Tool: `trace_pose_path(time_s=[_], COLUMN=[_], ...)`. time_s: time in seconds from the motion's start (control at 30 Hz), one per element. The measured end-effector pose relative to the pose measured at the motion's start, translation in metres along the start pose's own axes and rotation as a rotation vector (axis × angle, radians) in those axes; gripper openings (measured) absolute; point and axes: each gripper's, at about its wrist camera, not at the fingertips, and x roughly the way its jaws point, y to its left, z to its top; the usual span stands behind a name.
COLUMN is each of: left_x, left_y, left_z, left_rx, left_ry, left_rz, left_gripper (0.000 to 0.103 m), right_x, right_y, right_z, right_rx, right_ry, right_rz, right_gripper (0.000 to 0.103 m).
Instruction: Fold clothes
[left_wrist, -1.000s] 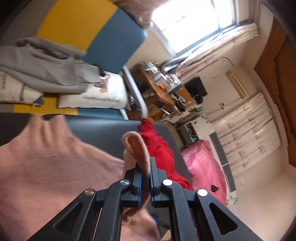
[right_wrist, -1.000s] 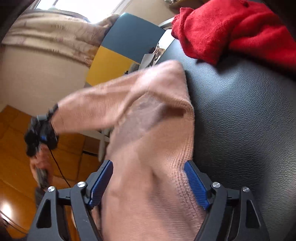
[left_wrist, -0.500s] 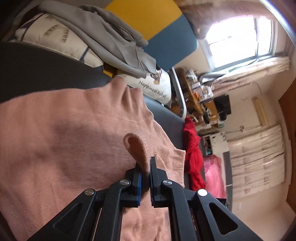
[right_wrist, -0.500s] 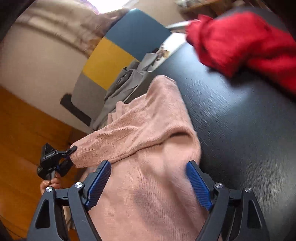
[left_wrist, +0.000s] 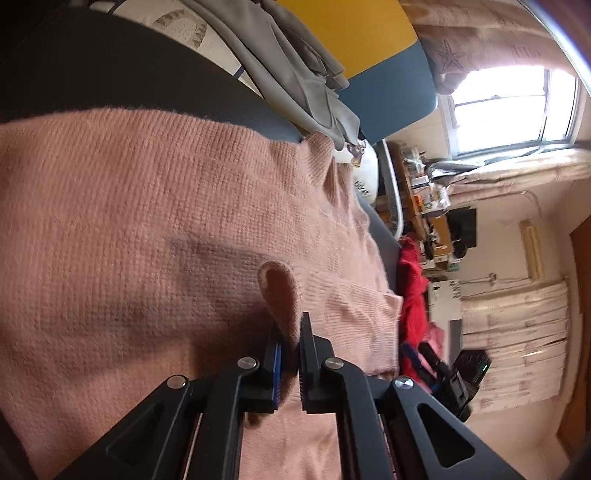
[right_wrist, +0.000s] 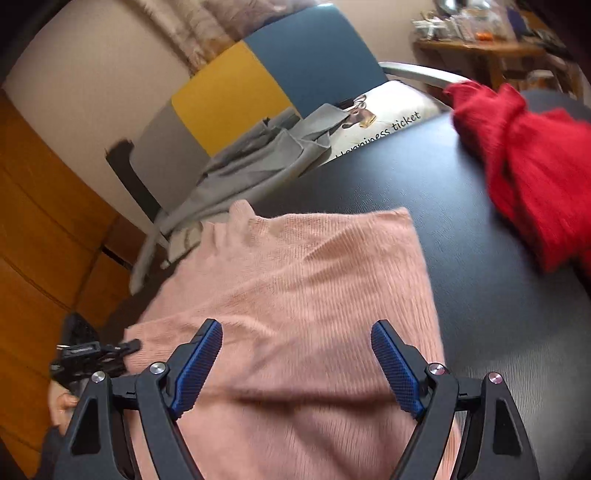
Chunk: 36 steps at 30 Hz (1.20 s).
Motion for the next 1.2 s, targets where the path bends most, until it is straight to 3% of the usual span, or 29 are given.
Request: trace_pose_path(time_s=[0.3,0.4,0.5,0.7,0.77,0.9,1.03,1.2], left_x=[0.010,0.009,0.005,0.000,0.008,0.015,0.016,0.016], left_y=[0.016,0.030,0.046,0.043,0.039,0.014,0.003,-0.001], left_z=[0.006,0.002,0.000,-0.001,-0.002,-0.004,-0.003,-0.008], left_rx=[0.026,-0.026,-0.095,-0.088,-0.083,0.033,0.105,0.174], left_ry=[-0.003,-0.007,-0.019,-0.047,-0.033,-0.048,-0.076,-0.080], left_rz=[0.124,0.046,-0.043,-0.054,-0.029,0.060,0.113,0.207], left_gripper=[0.005,0.007,0.018,0.027,0.028,0.025,0.005,0.005], right_x=[0.057,0.067,0.075,0.078,0.077,0.068,0.080,0.098], right_y=[0.011,0.014,0.020,0.022,0.023,0.027,0.029,0.027], right_z=[0.008,-0.001,-0.010,-0.014,-0.011,0.002,0.011,0.019], right_rx=[-0.134,-0.190,-0.256,-0.263,-0.252,-0.216,-0.248,-0.283], right_ry=[0.100,0.094,0.076,0.056,0.054,0.000,0.014,0.059], right_rz=[-0.240,-0.296,-0.328,-0.342,-0.351,-0.341,-0.297,-0.315], right_gripper=[0.085,0.088,0.098,0.103,0.103,0.096,0.096,0.096])
